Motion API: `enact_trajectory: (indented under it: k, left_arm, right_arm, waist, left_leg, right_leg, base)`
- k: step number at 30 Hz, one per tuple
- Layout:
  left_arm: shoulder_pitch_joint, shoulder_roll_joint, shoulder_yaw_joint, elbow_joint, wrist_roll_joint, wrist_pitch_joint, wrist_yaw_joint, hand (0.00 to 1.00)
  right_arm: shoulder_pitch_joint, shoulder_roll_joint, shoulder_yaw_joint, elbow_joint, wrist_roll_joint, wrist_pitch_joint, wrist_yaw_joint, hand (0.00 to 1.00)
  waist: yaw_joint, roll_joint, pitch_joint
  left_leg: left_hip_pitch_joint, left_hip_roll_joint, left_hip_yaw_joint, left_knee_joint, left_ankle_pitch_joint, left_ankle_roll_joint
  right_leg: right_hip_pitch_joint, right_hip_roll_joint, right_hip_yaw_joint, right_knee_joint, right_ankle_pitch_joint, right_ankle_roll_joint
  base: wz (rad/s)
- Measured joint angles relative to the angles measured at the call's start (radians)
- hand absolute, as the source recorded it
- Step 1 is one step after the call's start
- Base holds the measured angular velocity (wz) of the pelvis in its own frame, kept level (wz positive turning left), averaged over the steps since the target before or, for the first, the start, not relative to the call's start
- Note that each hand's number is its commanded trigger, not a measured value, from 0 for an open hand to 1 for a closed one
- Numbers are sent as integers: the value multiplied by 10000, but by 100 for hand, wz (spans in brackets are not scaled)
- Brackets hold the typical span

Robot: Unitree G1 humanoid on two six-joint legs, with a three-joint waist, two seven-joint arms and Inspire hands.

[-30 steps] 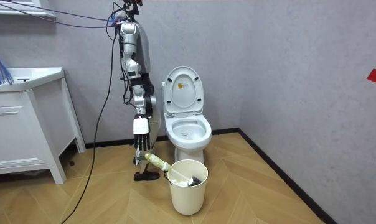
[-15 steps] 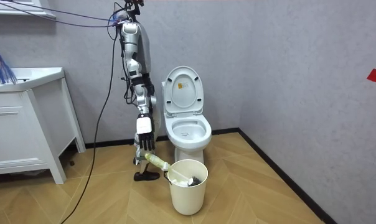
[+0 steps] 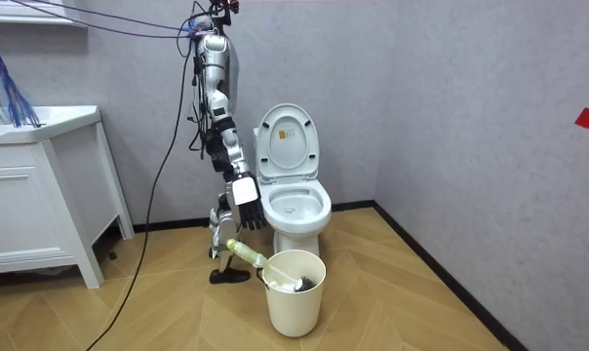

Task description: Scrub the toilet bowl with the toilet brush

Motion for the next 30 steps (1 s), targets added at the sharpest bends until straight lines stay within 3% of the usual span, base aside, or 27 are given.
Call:
enact_trajectory:
  k: [3, 6, 10, 16, 23, 30]
  left_arm:
    - [-330, -1, -19, 51, -8, -197, 182, 0]
    - [-822, 11, -424, 103, -13, -246, 396, 0]
    - [-1410, 33, -877, 420, -471, -576, 658, 0]
    - [-2058, 108, -1396, 657, -1530, -576, 749, 0]
    - [-2457, 146, -1758, 785, -1593, -563, 891, 0]
    - [-2979, 184, -2238, 717, -2006, -620, 1391, 0]
  right_arm:
    - [-403, -5, 0, 397, 26, -76, 22, 0]
    - [-707, -52, 257, 651, 54, -157, 13, 0]
    - [-1513, -186, 422, 1362, 192, -178, 13, 0]
    - [-2094, -561, 921, 1685, 310, -148, 8, 0]
    - [-2359, -909, 1576, 1893, 591, -55, 61, 0]
    - [-2735, -1418, 2040, 1918, 654, -59, 155, 0]
  waist:
    - [22, -9, 43]
    - [-18, -9, 75]
    - [59, 72, 134]
    - [206, 72, 246]
    - [559, 39, 292]
    - [588, -4, 325]
  left_leg:
    - [-452, 15, 3, 161, 0, 0]
    - [-1224, 12, -41, 659, -15, 24]
    - [-2200, 21, -90, 1231, -71, 116]
    - [-3639, -1, -126, 2074, -151, 245]
    - [-4688, -21, -152, 2666, -190, 315]
    - [-6148, -2, -167, 3598, -269, 370]
  right_leg:
    - [-503, -18, -43, 258, 17, -26]
    - [-1135, -50, -173, 588, 23, -36]
    - [-2062, -128, -210, 1103, 30, -53]
    - [-3536, -280, -200, 1976, -10, -44]
    - [-4650, -423, -145, 2760, -45, -49]
    - [-6049, -467, -211, 3604, -107, -108]
  base:
    - [2]
    - [12]
    - [4]
    - [4]
    - [1]
    - [2]
